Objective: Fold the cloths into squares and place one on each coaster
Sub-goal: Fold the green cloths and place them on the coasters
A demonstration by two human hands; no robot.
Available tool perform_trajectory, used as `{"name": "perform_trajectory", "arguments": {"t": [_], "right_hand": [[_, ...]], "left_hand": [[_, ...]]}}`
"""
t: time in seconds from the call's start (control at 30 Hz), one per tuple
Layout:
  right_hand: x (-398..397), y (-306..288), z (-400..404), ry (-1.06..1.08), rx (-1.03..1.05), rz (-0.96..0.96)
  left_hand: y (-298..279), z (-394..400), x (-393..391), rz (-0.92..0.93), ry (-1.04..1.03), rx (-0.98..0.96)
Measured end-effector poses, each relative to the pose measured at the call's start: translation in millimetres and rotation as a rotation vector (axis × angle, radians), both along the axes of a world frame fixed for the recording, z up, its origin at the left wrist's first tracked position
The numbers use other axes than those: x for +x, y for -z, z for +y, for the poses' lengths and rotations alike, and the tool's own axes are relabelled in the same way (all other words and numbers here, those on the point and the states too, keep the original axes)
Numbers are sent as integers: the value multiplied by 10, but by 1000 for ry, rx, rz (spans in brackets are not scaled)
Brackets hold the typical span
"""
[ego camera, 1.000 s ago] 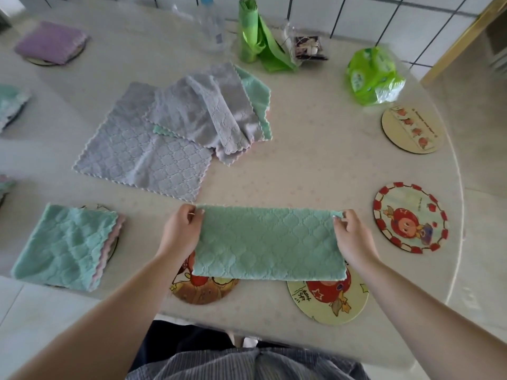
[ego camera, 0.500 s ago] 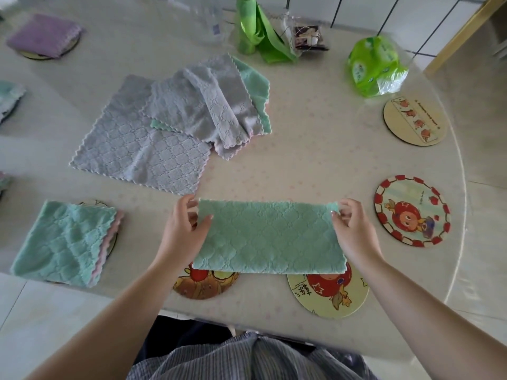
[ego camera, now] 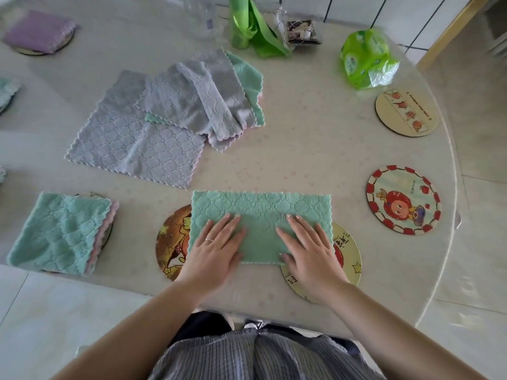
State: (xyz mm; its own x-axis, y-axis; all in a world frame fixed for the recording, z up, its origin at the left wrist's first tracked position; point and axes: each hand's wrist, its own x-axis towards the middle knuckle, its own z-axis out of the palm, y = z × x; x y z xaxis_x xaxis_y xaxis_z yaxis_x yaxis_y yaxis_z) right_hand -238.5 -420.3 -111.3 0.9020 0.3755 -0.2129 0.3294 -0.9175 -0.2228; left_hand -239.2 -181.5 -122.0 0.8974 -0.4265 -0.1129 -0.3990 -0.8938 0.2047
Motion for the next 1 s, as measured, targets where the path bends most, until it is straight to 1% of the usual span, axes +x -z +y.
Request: {"name": "perform_trajectory", "arguments": {"t": [0.13, 0.33, 0.43, 0.5, 0.57, 0.63, 0.77, 0.9, 1.0], "right_hand": [[-17, -2, -248, 19, -73, 24], [1, -72, -443, 27, -21, 43], [139, -187, -368, 75, 79, 32], [326, -257, -232, 99, 137, -3], [561, -299, -30, 107, 181, -28], [788, -319, 183, 113, 205, 12], [1118, -292, 440, 114, 116, 134], [1247, -274, 547, 129, 15, 200], [1276, -277, 571, 72, -33, 209]], "left_hand": [[-22, 245, -25, 13, -18, 82], [-52, 433, -71, 3, -40, 76], [-118, 324, -65, -53, -28, -16], [-148, 190, -84, -91, 34, -116], [-159, 28, -106, -74, 90, -204], [-137, -116, -111, -33, 102, -260], [-60, -222, -94, -10, 36, -320], [-53, -246, -95, -16, -16, -363], [-90, -284, -87, 14, -58, -362]]}}
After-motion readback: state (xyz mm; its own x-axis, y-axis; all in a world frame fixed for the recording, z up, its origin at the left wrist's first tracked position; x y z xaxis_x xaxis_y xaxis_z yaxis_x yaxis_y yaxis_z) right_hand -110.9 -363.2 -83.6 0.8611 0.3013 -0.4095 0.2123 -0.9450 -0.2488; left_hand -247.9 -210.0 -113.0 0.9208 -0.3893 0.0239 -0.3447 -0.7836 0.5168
